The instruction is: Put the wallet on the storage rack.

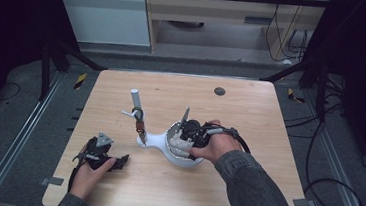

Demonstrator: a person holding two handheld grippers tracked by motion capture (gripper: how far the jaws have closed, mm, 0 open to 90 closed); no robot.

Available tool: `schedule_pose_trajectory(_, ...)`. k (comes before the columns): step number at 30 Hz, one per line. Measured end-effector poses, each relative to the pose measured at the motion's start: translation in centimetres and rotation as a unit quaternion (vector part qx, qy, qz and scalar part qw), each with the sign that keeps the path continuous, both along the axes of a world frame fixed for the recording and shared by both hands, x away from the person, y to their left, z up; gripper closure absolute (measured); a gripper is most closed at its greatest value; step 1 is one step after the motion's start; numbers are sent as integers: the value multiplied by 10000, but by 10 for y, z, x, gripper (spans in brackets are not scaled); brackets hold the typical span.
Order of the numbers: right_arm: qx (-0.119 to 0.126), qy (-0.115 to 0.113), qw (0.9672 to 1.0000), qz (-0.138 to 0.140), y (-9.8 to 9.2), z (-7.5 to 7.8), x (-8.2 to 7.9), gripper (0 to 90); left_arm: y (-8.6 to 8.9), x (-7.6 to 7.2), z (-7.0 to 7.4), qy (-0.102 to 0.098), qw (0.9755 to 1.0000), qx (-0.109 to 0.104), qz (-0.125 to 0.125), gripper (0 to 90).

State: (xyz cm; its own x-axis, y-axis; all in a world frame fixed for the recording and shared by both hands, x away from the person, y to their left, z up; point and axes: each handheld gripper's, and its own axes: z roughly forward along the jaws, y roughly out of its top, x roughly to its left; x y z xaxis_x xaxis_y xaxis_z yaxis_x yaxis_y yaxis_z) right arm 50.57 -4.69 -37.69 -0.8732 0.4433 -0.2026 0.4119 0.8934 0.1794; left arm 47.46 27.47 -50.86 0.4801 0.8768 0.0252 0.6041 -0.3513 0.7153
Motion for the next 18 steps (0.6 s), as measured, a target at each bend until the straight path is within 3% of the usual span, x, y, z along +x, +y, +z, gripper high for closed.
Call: schedule_pose_trajectory(18,1,-5,10000,-13,3,-3,5,313,0,0,0,3,10000,0,-9,4)
